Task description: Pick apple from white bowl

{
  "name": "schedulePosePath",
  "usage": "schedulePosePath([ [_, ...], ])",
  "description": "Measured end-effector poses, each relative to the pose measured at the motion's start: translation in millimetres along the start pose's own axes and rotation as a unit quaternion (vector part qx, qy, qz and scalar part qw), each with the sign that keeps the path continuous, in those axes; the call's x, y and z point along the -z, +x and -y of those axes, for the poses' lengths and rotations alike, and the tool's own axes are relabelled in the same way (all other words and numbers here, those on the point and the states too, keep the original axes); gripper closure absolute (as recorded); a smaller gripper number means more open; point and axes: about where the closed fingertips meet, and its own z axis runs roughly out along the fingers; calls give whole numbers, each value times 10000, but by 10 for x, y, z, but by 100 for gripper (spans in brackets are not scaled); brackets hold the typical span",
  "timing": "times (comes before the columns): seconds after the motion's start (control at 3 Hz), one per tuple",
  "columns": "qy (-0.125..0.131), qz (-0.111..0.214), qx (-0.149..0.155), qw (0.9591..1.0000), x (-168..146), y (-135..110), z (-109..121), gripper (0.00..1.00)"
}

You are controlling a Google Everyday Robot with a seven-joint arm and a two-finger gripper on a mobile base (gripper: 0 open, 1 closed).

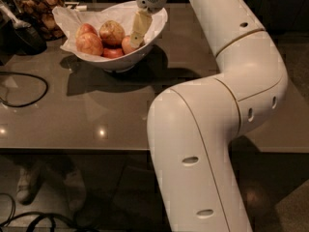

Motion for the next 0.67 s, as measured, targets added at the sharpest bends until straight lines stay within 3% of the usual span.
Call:
schedulePosePath([
  [0.67, -174, 3, -97, 9998, -117, 52, -21, 25],
])
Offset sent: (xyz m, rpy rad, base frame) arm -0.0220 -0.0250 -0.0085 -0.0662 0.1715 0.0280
